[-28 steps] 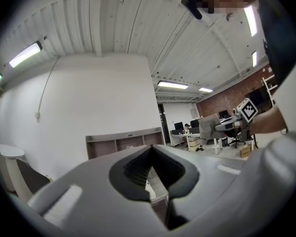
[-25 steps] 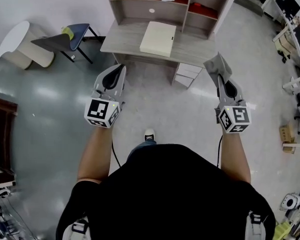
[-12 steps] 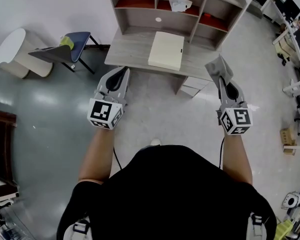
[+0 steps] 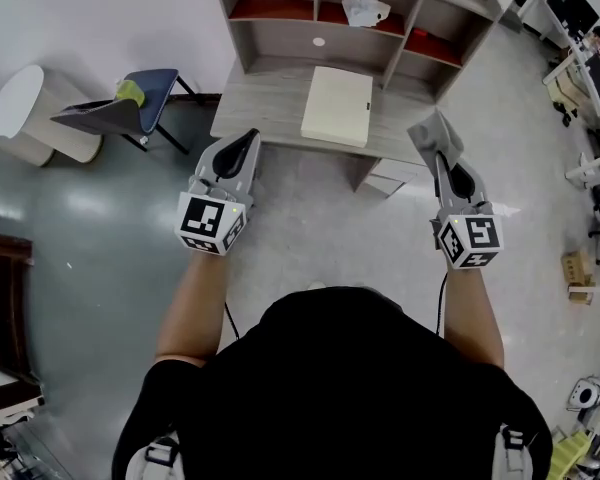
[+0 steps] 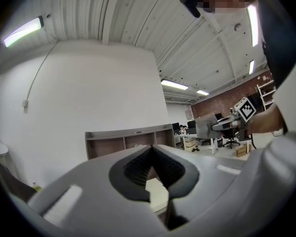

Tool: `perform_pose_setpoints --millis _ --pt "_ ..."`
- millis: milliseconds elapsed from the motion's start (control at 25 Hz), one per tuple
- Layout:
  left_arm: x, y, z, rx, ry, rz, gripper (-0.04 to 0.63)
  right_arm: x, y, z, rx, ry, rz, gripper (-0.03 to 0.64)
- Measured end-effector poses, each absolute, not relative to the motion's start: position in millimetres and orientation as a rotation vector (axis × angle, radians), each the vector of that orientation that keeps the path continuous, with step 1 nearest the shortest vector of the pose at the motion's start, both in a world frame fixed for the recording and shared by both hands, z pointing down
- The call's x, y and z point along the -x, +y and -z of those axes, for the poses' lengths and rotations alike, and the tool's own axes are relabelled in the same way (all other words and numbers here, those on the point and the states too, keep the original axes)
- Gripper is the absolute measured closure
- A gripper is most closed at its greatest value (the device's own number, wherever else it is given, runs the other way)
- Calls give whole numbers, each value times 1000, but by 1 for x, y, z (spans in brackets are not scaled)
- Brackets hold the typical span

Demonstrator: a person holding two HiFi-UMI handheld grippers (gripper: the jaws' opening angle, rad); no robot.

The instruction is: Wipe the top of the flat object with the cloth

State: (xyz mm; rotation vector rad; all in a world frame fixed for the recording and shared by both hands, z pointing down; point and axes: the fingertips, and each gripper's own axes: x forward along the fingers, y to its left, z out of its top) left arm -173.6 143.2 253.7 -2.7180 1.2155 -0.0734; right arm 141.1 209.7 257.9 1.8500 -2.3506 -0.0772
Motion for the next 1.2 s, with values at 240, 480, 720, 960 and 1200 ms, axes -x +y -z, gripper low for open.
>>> perform_pose_setpoints --millis 240,480,720,960,1200 --pt "169 131 -256 2731 1195 78 595 -142 200 -258 -1870 -2348 77 598" --pt "170 115 -251 2713 1203 77 595 -145 184 -257 -1879 -2361 92 599" --pt "163 93 -250 2702 1213 87 595 -150 158 -262 -1859 -2380 87 599" --pt "146 62 -254 2700 1226 97 595 -158 122 -269 -1823 -2402 69 599" --pt "133 23 -257 2700 1262 115 595 -171 75 -276 -1788 -2421 39 598"
